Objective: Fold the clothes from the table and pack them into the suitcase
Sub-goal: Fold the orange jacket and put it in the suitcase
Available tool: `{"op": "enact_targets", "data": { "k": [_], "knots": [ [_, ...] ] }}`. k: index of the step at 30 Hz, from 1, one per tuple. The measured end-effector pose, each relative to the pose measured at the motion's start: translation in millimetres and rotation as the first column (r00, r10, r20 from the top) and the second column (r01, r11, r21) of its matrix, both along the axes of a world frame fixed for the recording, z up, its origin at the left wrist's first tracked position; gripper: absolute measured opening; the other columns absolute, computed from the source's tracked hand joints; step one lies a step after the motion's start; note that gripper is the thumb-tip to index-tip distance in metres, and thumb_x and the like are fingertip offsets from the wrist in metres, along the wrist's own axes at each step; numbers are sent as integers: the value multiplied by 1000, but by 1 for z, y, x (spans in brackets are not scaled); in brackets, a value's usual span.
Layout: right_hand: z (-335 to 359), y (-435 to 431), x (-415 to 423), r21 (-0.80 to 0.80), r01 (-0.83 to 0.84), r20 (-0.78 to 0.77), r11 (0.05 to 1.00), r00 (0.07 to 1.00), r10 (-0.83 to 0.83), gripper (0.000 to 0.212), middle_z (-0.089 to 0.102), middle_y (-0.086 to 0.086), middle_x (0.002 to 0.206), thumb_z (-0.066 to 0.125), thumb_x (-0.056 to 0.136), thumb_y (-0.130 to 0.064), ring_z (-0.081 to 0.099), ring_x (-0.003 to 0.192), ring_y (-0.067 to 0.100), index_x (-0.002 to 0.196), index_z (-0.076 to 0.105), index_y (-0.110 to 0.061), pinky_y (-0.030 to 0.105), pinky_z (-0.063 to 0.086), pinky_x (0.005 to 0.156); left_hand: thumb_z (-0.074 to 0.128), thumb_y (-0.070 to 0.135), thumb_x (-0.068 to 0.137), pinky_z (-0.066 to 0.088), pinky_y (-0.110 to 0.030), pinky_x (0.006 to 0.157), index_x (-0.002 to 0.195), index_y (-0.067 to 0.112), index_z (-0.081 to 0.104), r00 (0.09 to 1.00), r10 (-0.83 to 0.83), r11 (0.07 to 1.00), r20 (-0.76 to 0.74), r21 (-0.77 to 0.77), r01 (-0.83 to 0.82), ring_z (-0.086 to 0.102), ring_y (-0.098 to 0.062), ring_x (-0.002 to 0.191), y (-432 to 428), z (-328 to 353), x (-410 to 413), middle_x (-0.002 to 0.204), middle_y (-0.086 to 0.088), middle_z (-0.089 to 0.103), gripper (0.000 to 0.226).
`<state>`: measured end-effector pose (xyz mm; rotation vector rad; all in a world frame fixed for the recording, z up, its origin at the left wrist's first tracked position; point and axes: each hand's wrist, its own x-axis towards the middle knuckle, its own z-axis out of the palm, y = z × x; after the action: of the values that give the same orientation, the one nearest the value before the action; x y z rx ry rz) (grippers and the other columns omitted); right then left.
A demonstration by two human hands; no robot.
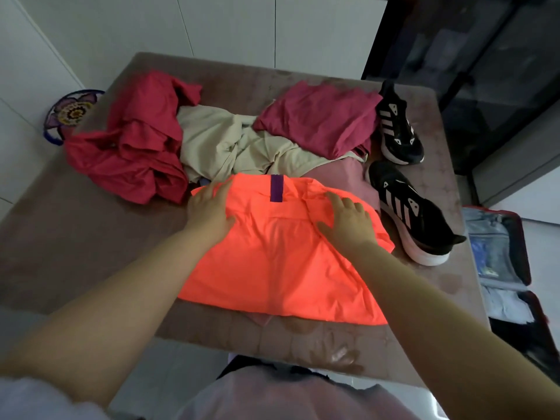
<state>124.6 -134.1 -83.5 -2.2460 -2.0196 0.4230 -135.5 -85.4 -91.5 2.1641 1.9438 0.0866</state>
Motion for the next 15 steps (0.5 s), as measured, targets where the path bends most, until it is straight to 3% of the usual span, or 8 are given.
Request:
{"op": "enact_targets", "data": {
  "k": [2, 5, 7, 9, 10, 12, 15],
  "knots": [
    [-4, 6, -3, -4, 26, 86, 1000, 996, -26, 59, 48, 12, 132, 54, 90, -38, 42, 120, 35, 143, 33, -21, 42, 31, 99, 65, 27, 84, 19, -44, 112, 150, 26, 13, 999, 27, 999, -30, -42, -28, 23, -31, 139, 13, -2, -6, 153, -11, 23, 83],
    [-6, 7, -1, 95, 13, 103, 995, 994, -23, 34, 59, 13, 118, 57, 90, -31, 49, 110, 35, 121, 61, -19, 40, 32, 92, 63, 30, 87, 22, -42, 108, 149, 25, 16, 991, 31, 995, -133, -88, -43, 36, -32, 130, 27, -2, -18, 141, -15, 42, 78],
    [-8, 4, 3, 235, -12, -57, 972, 998, 26, 16, 62, 14, 105, 70, 80, -22, 54, 98, 36, 93, 73, -12, 40, 37, 86, 60, 32, 88, 25, -37, 102, 142, 23, 35, 987, 24, 995, -161, -87, -38, 45, -33, 120, 35, 0, -26, 128, -16, 54, 60],
    [-5, -4, 7, 295, -77, -271, 952, 949, 161, 12, 63, 11, 106, 78, 70, -15, 54, 96, 27, 78, 70, -9, 32, 38, 85, 60, 33, 88, 27, -35, 97, 127, 21, 56, 995, 5, 998, -99, -63, -12, 48, -33, 115, 41, 1, -35, 119, -14, 61, 41],
    [0, -11, 9, 254, -137, -373, 957, 899, 228, 13, 64, 9, 105, 77, 69, -14, 54, 94, 18, 74, 66, -9, 26, 37, 84, 61, 34, 87, 29, -36, 94, 119, 18, 62, 999, -24, 999, -34, -38, 23, 50, -34, 112, 41, 1, -40, 114, -13, 63, 36],
    [10, -31, 13, 88, -236, -520, 968, 818, 247, 16, 62, -2, 83, 71, 68, -16, 49, 76, 2, 71, 55, -18, 18, 37, 72, 62, 41, 75, 36, -39, 85, 101, 11, 71, 971, -192, 981, 141, 39, 188, 55, -38, 96, 33, 3, -53, 98, -13, 67, 40],
    [11, -67, 26, -92, -267, -556, 959, 813, 173, 20, 53, -11, 67, 60, 60, -15, 49, 68, 6, 69, 48, -28, 16, 39, 64, 57, 47, 59, 42, -36, 67, 74, 16, 73, 823, -549, 835, 146, 66, 546, 59, -31, 70, 1, 3, -76, 72, -1, 66, 38]
  ]
}}
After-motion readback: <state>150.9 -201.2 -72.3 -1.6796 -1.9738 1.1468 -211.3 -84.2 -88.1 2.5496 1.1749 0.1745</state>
